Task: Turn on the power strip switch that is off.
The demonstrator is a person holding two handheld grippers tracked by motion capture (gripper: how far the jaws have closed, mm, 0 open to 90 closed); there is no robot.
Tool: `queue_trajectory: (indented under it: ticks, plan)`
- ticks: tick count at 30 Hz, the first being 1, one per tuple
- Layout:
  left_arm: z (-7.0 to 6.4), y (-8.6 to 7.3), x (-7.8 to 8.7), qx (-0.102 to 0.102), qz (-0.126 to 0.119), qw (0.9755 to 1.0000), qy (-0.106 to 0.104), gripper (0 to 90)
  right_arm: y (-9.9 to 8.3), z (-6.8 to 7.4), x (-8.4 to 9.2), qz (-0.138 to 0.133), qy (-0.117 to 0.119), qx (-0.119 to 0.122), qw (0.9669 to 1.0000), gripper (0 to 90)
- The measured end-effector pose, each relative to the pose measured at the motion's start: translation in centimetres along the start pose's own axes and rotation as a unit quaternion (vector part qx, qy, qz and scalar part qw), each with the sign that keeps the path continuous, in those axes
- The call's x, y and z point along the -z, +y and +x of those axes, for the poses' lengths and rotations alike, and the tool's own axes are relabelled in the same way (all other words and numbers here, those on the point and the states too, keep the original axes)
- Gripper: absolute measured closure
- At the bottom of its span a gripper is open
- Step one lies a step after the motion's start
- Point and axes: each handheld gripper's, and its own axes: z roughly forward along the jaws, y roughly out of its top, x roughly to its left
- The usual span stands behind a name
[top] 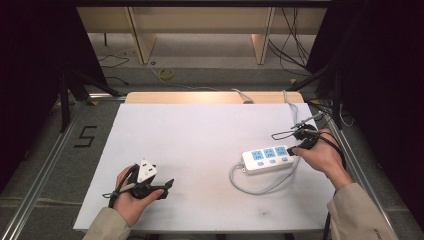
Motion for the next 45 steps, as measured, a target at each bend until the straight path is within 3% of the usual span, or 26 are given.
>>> queue_trajectory:
  ticks: [45]
  plan:
    - [-0.1, 0.0, 0.0, -0.003, -0.001, 1.0, 0.001, 21.9, 1.0, -0.3, -1.9, 0.041, -0.004, -0.004, 0.9991, 90.0]
